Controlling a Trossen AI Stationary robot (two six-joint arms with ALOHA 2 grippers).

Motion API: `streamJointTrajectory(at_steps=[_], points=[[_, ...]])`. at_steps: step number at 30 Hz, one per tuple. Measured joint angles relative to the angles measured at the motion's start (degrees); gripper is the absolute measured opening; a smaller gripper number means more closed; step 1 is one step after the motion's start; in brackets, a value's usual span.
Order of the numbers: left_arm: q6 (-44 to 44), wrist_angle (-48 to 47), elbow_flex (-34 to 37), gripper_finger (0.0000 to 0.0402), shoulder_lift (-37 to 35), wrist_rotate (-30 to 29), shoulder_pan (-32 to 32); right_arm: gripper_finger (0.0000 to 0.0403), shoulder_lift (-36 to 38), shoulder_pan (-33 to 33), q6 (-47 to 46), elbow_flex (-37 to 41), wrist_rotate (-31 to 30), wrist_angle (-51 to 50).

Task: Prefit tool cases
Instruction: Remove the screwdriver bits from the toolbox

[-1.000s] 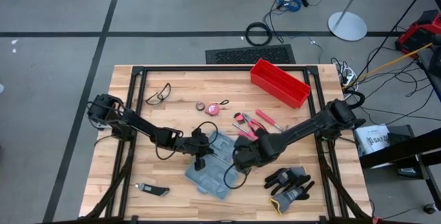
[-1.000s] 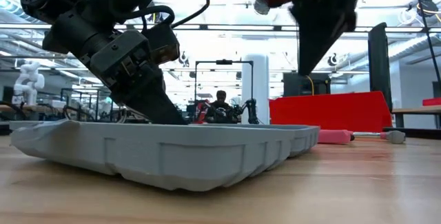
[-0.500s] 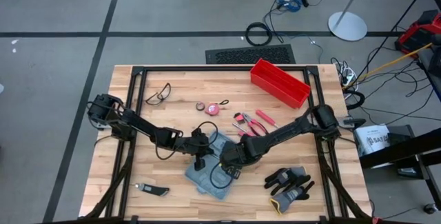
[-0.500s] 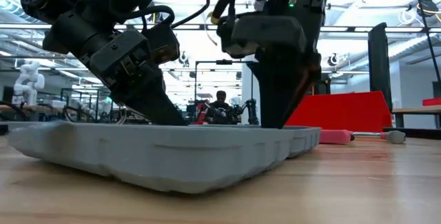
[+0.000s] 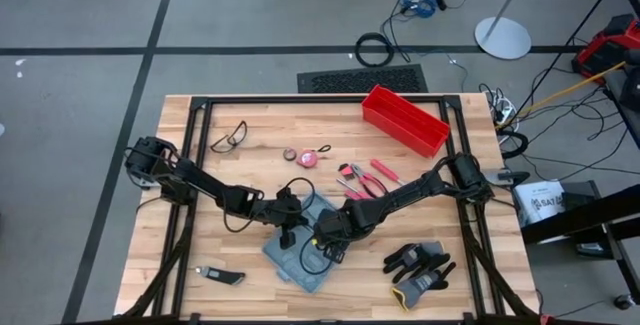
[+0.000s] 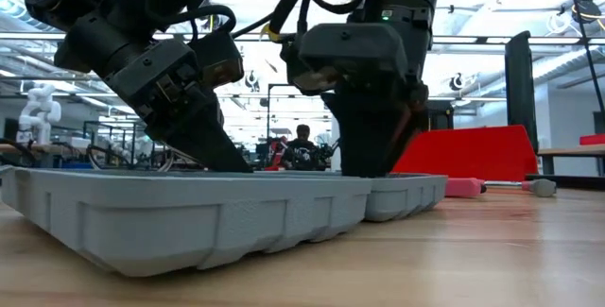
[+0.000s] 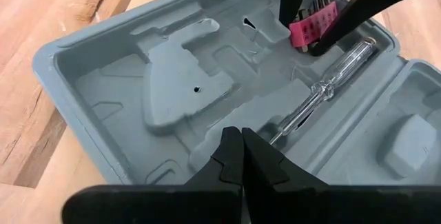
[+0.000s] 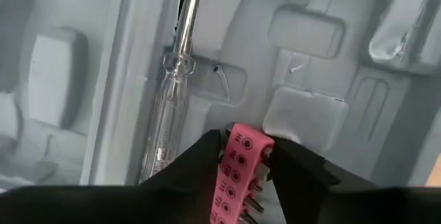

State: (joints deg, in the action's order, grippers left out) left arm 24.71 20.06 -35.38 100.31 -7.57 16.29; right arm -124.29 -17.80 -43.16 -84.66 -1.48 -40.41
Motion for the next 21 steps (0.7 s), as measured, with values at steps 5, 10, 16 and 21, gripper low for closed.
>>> streamJointTrajectory(at_steps=[5,10,16,21], points=[[0.0,0.0,0.0,0.0001,0.0,0.0,0.0,0.0030,2.5,-0.4,2.1,0.6,-2.5,0.0],[0.0,0.4,-0.1,0.0001,0.0,-0.1,0.0,0.0029,8.6,-0.7,0.2,1.3,-7.0,-4.1],[0.0,0.4,-0.1,0.0001,0.0,-0.1,0.0,0.0029,15.8,-1.1,-4.6,0.9,-10.3,-12.8],[0.0,0.4,-0.1,0.0001,0.0,-0.1,0.3,0.0029,18.2,-2.9,-11.2,1.0,-9.1,-21.3]])
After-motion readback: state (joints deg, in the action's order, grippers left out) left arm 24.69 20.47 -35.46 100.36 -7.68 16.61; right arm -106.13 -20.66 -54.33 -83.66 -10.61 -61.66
